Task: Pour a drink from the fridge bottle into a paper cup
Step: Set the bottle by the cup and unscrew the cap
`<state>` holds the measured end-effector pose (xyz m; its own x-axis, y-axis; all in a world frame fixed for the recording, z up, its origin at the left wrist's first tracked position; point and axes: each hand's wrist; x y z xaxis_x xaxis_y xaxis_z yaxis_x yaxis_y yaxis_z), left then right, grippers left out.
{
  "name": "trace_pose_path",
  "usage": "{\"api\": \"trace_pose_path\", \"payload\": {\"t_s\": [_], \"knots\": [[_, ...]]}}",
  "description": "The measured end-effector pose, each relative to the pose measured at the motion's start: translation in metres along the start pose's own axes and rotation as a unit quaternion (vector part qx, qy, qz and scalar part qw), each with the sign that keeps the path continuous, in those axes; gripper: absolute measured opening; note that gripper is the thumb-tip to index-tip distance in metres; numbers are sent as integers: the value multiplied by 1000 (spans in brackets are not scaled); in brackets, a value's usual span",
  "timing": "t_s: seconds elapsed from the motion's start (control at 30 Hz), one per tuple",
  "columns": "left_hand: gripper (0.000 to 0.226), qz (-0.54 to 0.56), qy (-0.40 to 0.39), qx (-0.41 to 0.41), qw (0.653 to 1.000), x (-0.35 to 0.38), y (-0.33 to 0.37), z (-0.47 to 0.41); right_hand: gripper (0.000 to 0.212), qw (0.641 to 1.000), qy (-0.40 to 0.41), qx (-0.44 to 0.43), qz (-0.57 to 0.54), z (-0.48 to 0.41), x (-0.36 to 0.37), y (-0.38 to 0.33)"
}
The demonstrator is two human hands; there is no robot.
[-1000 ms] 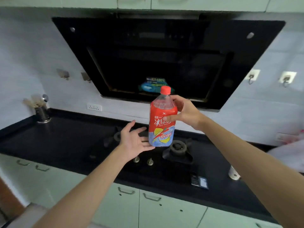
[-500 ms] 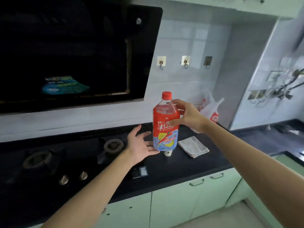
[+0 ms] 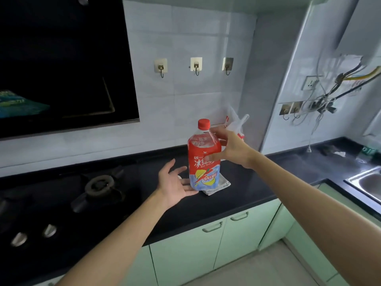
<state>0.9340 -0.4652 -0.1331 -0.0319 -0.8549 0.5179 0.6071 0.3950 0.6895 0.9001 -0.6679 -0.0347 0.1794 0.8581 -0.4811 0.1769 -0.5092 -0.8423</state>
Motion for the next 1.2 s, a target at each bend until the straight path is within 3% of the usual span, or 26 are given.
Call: {"api": "trace_pose_path", "payload": {"t_s": [0.53,1.2], "knots": [[62,80,101,-8,992,-50,-38,-83,72,998,-62,30,-6,-41,41,98],[61,108,165,-96,976,-125,-76,-162,70,990,-107,92,7,-80,125,192]]}}
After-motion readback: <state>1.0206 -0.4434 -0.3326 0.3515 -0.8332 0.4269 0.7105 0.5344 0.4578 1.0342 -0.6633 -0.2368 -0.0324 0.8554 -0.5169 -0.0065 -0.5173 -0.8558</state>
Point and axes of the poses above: each hand's wrist, its own z-axis away from the middle knuckle, its own x-axis out of the palm, y = z × x, and after that the axes turned 10 degrees about y, right-handed
